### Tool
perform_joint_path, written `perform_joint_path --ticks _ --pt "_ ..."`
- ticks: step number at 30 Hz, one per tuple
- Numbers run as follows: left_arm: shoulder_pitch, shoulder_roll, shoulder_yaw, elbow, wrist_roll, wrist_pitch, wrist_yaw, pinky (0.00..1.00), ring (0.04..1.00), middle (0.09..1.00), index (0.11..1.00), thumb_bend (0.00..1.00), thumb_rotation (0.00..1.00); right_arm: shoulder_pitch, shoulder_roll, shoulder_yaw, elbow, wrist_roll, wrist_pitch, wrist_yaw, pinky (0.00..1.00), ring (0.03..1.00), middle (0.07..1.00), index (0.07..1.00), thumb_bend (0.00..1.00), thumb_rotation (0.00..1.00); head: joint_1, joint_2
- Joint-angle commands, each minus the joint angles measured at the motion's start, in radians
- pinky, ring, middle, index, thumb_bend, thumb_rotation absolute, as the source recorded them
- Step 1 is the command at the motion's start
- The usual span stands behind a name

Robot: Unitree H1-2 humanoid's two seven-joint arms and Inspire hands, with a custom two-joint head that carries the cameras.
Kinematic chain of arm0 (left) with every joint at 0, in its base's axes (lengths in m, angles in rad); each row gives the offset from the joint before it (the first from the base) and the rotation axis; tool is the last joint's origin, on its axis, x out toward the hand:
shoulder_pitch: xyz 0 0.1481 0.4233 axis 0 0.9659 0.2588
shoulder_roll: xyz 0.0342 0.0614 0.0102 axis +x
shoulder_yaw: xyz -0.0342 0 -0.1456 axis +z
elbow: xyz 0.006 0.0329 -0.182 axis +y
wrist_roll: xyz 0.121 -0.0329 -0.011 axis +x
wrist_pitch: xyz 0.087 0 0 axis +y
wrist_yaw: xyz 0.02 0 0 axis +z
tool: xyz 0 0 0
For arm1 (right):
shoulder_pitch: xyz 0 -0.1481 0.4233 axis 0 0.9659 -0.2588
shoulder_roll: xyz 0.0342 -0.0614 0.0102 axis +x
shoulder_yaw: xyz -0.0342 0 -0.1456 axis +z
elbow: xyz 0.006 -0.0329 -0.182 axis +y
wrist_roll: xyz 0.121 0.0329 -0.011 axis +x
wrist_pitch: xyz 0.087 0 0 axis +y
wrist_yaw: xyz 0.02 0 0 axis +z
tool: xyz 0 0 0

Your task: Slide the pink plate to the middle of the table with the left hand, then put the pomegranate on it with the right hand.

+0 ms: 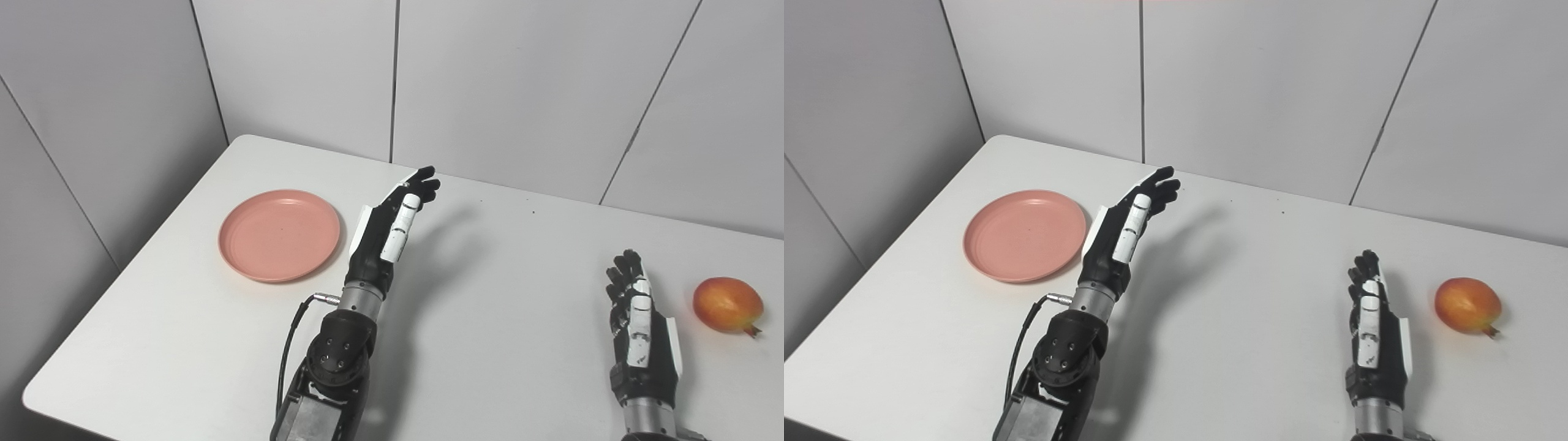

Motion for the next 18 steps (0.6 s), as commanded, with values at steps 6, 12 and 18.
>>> perform_joint_path --ticks 6,12,18 --pt "-0.075 0.112 0.011 -0.047 0.034 0.019 -0.038 0.92 0.828 0.813 0.802 0.64 1.00 0.005 0.005 0.000 -0.005 0.004 -0.039 0.003 1.00 0.964 0.958 0.957 0.58 1.00 0.004 0.001" --pt "-0.100 0.162 0.066 -0.067 -0.011 0.095 -0.048 0.87 0.803 0.795 0.784 0.64 1.00 0.007 0.006 0.001 -0.002 0.001 -0.044 0.002 1.00 0.962 0.955 0.955 0.59 1.00 0.010 0.001" --pt "-0.111 0.194 0.115 -0.049 -0.008 0.104 -0.030 0.89 0.798 0.781 0.773 0.67 1.00 0.006 0.008 -0.003 0.004 0.005 -0.051 -0.001 1.00 0.961 0.954 0.953 0.57 1.00 0.014 -0.001"
